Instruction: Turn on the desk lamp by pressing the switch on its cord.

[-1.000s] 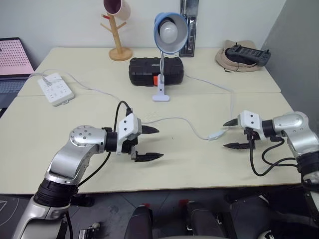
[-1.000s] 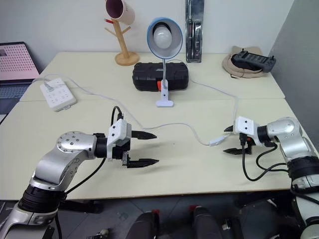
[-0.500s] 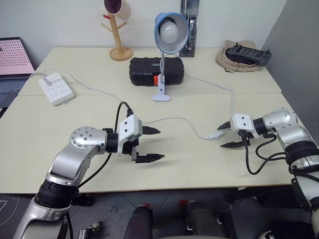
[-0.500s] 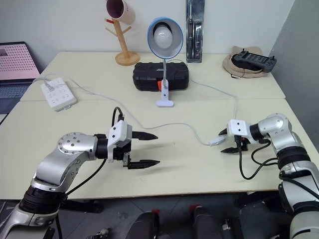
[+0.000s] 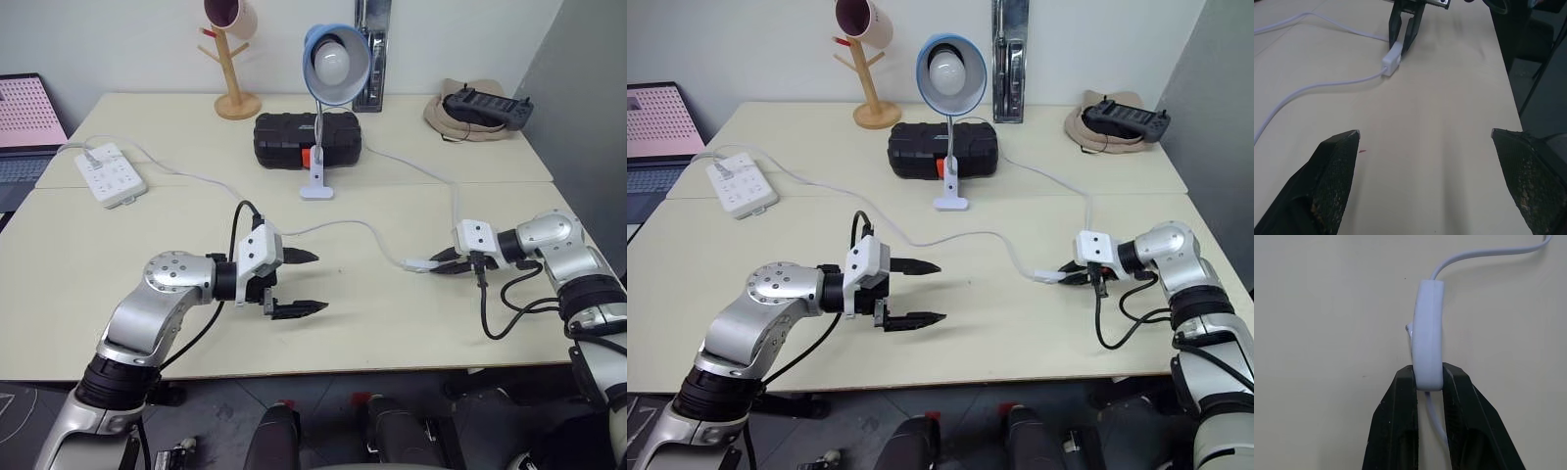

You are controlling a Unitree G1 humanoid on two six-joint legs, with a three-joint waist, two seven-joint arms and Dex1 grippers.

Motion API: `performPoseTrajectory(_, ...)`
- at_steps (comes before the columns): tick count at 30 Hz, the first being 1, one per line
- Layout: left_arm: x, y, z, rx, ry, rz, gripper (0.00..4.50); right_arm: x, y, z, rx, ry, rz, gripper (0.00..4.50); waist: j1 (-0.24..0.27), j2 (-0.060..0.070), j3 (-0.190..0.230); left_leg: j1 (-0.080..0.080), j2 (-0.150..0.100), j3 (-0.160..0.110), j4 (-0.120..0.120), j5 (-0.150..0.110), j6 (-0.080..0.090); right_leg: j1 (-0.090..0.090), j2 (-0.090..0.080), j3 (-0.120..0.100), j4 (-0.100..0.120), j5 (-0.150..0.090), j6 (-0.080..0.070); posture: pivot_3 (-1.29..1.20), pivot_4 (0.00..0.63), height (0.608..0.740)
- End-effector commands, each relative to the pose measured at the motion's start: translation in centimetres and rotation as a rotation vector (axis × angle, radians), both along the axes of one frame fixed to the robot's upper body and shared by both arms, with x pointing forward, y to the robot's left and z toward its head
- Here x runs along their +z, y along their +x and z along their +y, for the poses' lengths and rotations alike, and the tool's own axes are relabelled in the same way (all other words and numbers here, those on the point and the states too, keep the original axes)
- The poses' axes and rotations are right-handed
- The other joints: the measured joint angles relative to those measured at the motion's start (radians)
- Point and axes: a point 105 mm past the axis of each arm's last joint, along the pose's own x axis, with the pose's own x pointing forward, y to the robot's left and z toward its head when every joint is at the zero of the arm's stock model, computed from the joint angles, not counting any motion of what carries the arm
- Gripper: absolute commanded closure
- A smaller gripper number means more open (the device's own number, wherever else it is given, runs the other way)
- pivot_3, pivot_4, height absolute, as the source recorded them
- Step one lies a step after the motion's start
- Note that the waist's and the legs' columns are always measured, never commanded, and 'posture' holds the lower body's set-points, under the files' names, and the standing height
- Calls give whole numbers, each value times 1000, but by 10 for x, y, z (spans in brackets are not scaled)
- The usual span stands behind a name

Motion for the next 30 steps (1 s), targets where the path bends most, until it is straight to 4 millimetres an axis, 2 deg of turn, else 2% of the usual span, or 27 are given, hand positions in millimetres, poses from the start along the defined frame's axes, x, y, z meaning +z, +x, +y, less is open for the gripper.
performPoseTrajectory(1, 14, 6, -5, 43, -115, 80, 0, 34, 1, 22, -91, 226, 52, 4162, 0, 0, 0, 0, 0, 0, 0, 0, 0, 0, 0, 0, 0, 0, 0, 0, 150, 740)
performPoseTrajectory(5, 21, 15, -3, 128, -267, 284, 0, 67, -8, 49, -250, 527, 235, 4162, -1, 0, 0, 0, 0, -2, 1, 0, 0, 0, 0, -1, 2, 0, 0, 0, 150, 740)
performPoseTrajectory(9, 35, 14, -7, 131, -485, 534, 0, 88, -23, 63, -374, 753, 420, 4162, 2, 0, 0, -1, 0, -4, 1, 0, 0, 0, 0, -3, 1, 0, 0, 0, 150, 740)
performPoseTrajectory(12, 44, 12, -13, 105, -614, 636, 0, 99, -36, 67, -393, 854, 535, 4162, 4, 0, 0, -2, 0, -5, 1, 0, 0, 0, 0, -4, 0, 0, 0, 0, 150, 740)
performPoseTrajectory(15, 55, 14, -20, 73, -751, 730, 0, 106, -52, 69, -363, 888, 625, 4162, 6, 0, 0, -2, -1, -5, 1, 0, 0, 1, -1, -4, 0, 0, 0, 0, 150, 740)
performPoseTrajectory(19, 63, 14, -30, 36, -845, 801, 0, 111, -61, 70, -351, 906, 669, 4162, 4, 0, 0, -2, -1, -4, 1, 0, 0, 1, -1, -3, 0, 0, 1, 0, 150, 740)
performPoseTrajectory(25, 59, 10, -47, 22, -848, 846, 0, 117, -68, 72, -327, 933, 713, 4162, 2, 0, 0, -2, -1, -4, 1, 0, 0, 1, 0, -3, 0, 0, 0, 0, 150, 740)
performPoseTrajectory(30, 65, 10, -63, -14, -869, 850, 0, 118, -78, 82, -288, 919, 736, 4162, 2, 0, 0, -2, -1, -3, 1, 0, 0, 1, 0, -2, 0, 0, 0, 0, 150, 740)
